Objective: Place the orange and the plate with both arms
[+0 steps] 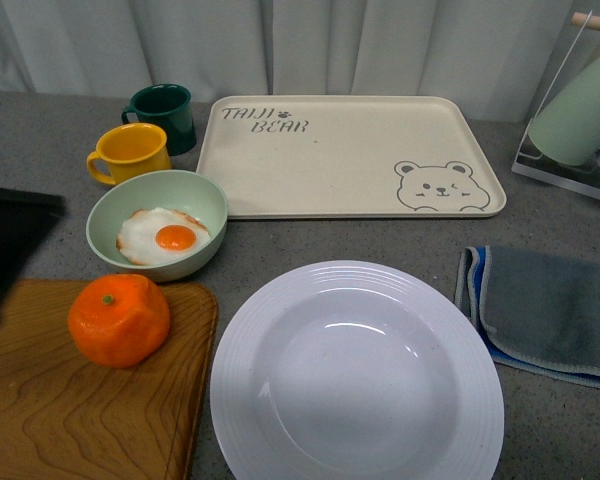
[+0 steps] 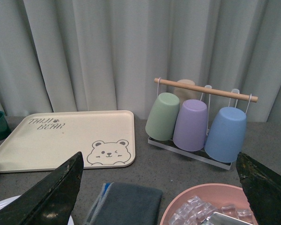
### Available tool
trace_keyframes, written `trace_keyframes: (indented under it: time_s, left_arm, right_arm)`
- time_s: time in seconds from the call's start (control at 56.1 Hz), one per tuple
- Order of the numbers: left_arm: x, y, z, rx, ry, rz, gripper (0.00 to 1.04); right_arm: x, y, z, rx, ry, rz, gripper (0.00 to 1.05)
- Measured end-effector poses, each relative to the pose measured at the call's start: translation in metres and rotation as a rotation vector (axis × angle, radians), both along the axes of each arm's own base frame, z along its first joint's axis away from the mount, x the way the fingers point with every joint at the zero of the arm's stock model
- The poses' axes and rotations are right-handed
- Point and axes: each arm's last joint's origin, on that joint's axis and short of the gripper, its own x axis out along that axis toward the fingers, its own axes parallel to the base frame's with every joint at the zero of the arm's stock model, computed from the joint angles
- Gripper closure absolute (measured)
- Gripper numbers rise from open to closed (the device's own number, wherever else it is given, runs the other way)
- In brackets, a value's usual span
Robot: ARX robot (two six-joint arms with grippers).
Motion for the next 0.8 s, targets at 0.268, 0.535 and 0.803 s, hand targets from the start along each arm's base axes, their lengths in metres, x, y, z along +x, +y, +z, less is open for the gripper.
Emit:
trace_keyframes:
  time_s: [0.268,0.535,0.803]
  left_arm:
    - [0.033,-0.015,-0.043,0.061,0.226,0.026,0.07]
    - [0.047,-0.015,-0.059,0.045,0.343,0.046,0.07]
    - [0.065,-0.010,-0.069,0.060,0.376,0.077,0.16]
  right_arm:
    - [0.000,0.000,0.000,0.000,0.000,0.000,0.09]
    - [0.000,0.000,0.000,0.000,0.000,0.000,0.09]
    - [0.000,0.000,0.000,0.000,0.000,0.000,0.09]
